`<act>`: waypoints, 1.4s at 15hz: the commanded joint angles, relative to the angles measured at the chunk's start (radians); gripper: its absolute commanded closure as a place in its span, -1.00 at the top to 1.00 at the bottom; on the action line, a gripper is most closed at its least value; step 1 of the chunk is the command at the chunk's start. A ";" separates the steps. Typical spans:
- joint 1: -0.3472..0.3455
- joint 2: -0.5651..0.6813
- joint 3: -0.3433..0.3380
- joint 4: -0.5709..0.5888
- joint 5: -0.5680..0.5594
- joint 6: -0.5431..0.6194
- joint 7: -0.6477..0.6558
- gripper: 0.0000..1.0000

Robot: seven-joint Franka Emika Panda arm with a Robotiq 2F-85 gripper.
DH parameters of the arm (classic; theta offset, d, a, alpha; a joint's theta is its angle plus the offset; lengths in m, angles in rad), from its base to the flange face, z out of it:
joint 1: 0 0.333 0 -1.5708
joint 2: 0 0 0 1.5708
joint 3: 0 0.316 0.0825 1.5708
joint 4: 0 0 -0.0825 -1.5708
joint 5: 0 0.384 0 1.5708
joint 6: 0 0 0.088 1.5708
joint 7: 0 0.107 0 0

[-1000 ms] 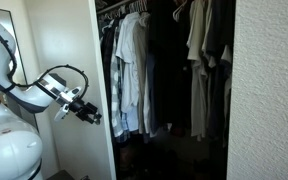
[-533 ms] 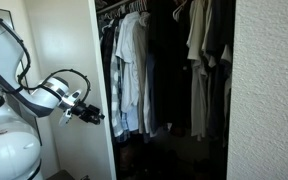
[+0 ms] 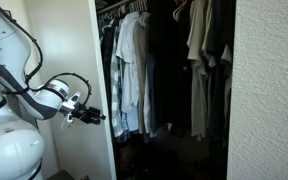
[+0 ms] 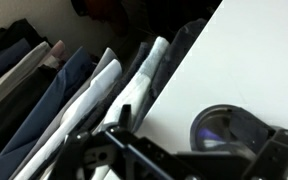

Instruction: Slide the closet door to the right

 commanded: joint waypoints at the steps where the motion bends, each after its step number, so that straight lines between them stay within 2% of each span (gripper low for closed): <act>1: 0.061 0.018 -0.100 0.002 -0.096 -0.064 0.084 1.00; 8: 0.163 0.035 -0.274 -0.004 -0.127 -0.118 0.131 1.00; 15: 0.177 0.018 -0.373 -0.029 -0.129 -0.170 0.127 1.00; 21: 0.154 -0.022 -0.446 -0.062 -0.154 -0.171 0.110 1.00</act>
